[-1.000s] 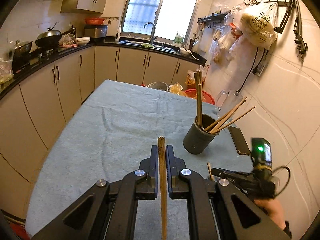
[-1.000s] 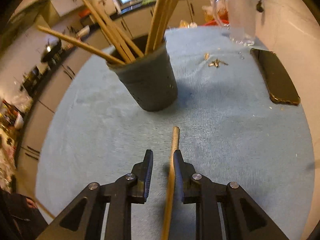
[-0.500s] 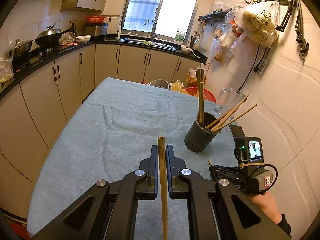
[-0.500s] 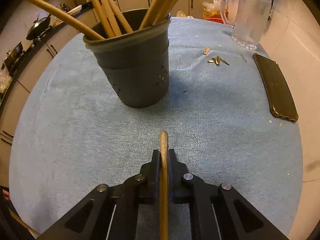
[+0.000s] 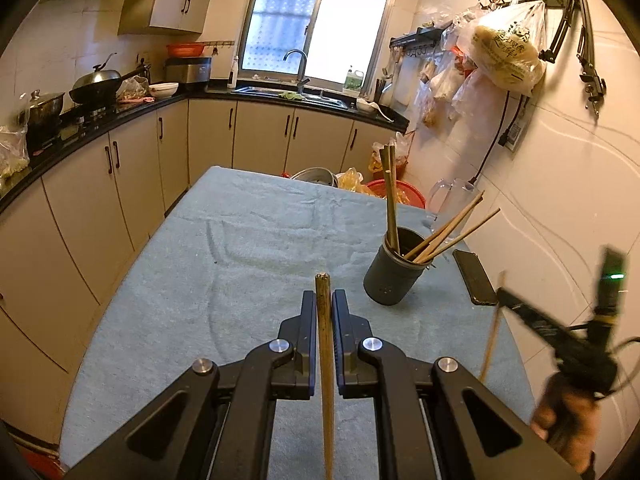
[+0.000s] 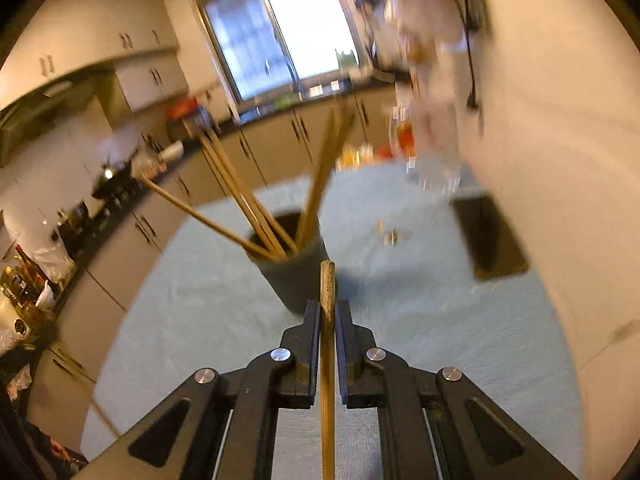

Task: Organize utensils
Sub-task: 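Lift the chopstick with the right tool over the grey cup while the left tool carries its chopstick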

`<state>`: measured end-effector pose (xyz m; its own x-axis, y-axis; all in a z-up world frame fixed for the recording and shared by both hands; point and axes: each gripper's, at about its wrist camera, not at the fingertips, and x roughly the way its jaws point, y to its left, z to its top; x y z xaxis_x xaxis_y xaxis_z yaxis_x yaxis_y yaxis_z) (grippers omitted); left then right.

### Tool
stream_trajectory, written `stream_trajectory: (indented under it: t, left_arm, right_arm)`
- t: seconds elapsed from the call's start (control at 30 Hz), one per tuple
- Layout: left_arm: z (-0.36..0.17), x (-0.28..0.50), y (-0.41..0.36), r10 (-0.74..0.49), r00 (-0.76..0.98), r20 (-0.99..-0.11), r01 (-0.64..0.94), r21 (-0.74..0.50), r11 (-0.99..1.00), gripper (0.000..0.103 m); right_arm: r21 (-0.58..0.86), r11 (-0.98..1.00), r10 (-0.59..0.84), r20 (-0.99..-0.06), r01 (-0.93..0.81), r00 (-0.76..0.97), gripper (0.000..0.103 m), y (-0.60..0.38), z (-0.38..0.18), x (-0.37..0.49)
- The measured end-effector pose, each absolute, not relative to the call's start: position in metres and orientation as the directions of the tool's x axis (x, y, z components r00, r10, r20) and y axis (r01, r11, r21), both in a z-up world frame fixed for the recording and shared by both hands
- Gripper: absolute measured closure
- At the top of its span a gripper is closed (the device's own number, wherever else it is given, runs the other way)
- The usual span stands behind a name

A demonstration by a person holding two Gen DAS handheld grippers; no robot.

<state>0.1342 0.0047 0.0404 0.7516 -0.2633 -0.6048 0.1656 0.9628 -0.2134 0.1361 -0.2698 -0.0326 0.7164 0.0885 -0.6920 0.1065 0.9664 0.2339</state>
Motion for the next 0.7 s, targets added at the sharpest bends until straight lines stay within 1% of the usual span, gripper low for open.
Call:
stream_trajectory:
  t: [0.17,0.23,0.3,0.5,0.7]
  left_arm:
    - [0.046,0.127,0.001,-0.262,0.763,-0.59,0.171,-0.206,0.963,0.096]
    - [0.05,0.125,0.002,-0.264,0.775,-0.574,0.171,-0.212,0.962,0.096]
    - [0.053,0.125,0.002,-0.281,0.767,-0.576,0.179,-0.228,0.957,0.096]
    - [0.065,0.126,-0.003,-0.286,0.781,-0.555,0.188,-0.228,0.955,0.096]
    - [0.066,0.13,-0.011,-0.275,0.785,-0.556,0.192,-0.204,0.96,0.096]
  right_arm:
    - [0.224,0.971,0.078,-0.617,0.079,0.783,0.095,-0.262,0.003,0.107]
    - [0.243,0.968,0.095,-0.585,0.062,0.805,0.095,-0.263,0.008,0.1]
    - [0.258,0.965,0.103,-0.554,0.052,0.826,0.095,-0.267,0.01,0.095]
    - [0.282,0.959,0.128,-0.541,0.036,0.831,0.095,-0.263,0.012,0.094]
    - [0.278,0.96,0.141,-0.549,0.021,0.824,0.095,-0.26,0.008,0.099]
